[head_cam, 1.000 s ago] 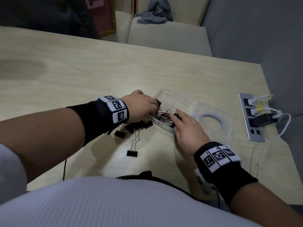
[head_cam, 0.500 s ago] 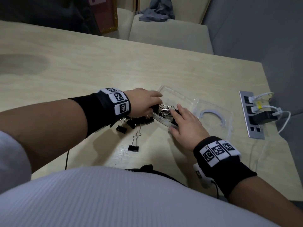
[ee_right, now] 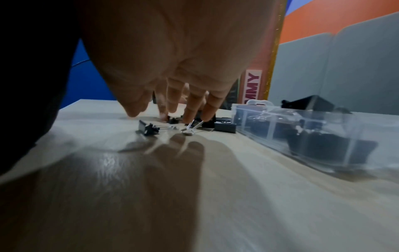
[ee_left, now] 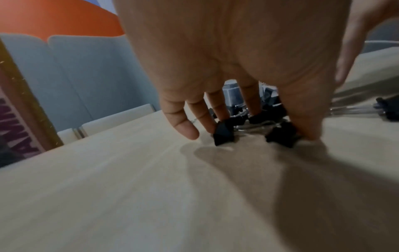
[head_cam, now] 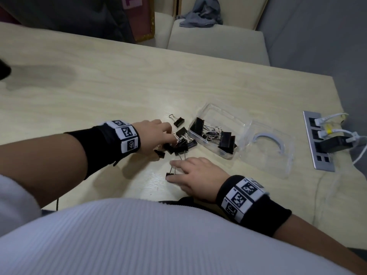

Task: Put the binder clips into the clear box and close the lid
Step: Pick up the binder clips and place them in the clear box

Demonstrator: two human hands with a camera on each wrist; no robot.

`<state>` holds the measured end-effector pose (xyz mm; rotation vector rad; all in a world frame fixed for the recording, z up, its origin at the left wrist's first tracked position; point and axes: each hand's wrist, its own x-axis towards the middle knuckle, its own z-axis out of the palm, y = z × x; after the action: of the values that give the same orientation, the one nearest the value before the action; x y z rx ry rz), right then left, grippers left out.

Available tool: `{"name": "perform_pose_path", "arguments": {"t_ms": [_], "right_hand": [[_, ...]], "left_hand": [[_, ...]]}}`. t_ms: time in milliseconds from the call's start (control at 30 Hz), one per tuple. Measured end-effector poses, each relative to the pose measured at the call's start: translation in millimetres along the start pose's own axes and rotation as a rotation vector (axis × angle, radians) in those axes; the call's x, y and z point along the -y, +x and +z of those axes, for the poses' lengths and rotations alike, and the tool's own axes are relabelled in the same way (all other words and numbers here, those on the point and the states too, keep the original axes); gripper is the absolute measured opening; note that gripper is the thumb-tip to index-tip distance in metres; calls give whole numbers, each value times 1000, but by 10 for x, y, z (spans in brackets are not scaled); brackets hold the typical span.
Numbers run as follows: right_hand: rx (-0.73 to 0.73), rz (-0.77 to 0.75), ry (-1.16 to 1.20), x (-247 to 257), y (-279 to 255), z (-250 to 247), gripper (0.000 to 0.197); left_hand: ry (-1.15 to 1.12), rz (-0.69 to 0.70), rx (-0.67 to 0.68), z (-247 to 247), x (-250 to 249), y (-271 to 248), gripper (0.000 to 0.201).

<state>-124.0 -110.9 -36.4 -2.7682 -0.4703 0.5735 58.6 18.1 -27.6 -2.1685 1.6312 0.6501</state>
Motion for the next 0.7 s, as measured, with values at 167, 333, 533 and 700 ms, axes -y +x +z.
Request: {"name": "perform_pose_path", "arguments": {"t_ms": [167,333,533,700], "right_hand": [[-26,115,-28,-62,-1,80,38],[-142,235,-95,-189,-69,165,20],[-199,250,-116,-249,-109,208,23],[-186,251,7,-209,-196,69,25]], "left_hand": [[-81,-52,-78,33,-78,-4,48],[-41,0,-173,-23,-241,66,65],[-27,80,-183,4,-477,195,45],[24,120,-196,10,-474,222,33]]}}
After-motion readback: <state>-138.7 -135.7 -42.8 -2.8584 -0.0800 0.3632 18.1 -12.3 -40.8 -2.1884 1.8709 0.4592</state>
